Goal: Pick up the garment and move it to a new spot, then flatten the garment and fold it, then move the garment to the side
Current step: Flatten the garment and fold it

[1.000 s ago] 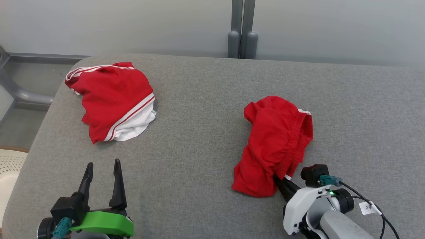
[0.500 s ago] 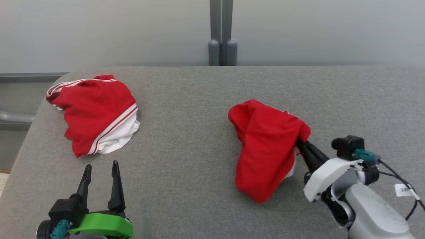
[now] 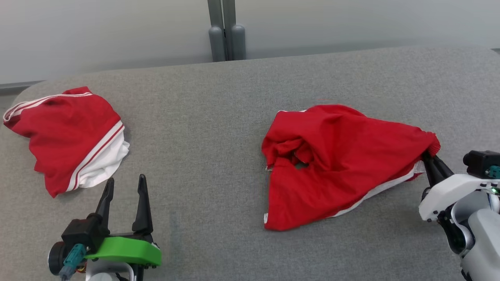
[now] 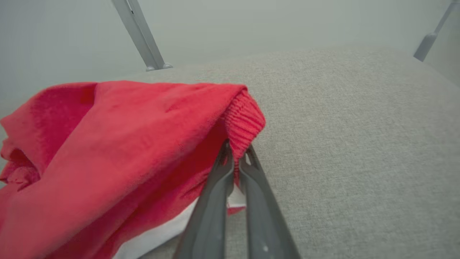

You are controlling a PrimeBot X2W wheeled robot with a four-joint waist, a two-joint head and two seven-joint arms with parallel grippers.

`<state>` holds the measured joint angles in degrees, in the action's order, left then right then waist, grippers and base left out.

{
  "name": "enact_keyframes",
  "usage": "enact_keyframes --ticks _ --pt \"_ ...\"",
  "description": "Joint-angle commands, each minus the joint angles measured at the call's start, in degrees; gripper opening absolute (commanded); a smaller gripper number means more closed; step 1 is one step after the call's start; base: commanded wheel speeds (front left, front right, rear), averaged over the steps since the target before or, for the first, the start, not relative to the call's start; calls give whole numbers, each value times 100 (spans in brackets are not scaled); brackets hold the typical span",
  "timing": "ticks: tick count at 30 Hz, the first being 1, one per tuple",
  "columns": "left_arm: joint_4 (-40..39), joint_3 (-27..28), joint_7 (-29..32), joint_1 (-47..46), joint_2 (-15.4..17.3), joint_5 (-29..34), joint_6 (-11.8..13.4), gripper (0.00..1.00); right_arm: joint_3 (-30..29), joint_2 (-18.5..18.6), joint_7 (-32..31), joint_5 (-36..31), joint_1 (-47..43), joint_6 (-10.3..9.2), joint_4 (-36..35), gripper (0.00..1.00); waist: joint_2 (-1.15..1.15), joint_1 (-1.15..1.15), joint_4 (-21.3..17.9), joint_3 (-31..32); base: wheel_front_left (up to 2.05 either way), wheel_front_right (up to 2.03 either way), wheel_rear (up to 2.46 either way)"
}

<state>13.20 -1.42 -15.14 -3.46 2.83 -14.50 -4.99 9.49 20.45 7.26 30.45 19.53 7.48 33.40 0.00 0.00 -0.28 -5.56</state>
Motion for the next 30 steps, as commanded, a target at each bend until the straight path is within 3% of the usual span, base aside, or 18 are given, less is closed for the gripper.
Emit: enact_keyframes --ticks 1,6,7,8,9,19,25,30 --pt "6 7 -1 -136 11 32 -22 100 -80 13 52 -97 3 2 145 0 0 0 -116 -210 0 0 0" --pt "62 15 -1 -243 12 59 -63 100 -291 -101 223 -227 121 2 726 0 0 0 -106 -325 0 0 0" --pt "73 11 -1 -253 12 63 -61 100 -306 -127 254 -260 139 2 826 11 0 0 -103 -322 0 0 0" --pt "93 1 -1 -261 12 66 -67 100 -295 -165 283 -303 154 2 942 65 0 0 -97 -299 0 0 0" --pt "110 -3 -1 -256 12 68 -71 100 -274 -211 297 -292 166 2 1013 100 0 0 -94 -272 0 0 0" --pt "162 40 -1 -22 12 -23 -29 100 -104 -178 524 -413 -43 2 1101 100 0 0 -131 266 0 0 0" --pt "66 86 -1 156 12 -83 33 100 -357 -194 663 -632 -365 2 394 100 0 0 -144 512 0 0 0" --pt "-42 85 -1 247 13 -128 81 100 -500 -473 756 -894 -685 2 -595 100 0 0 -103 607 0 0 0"
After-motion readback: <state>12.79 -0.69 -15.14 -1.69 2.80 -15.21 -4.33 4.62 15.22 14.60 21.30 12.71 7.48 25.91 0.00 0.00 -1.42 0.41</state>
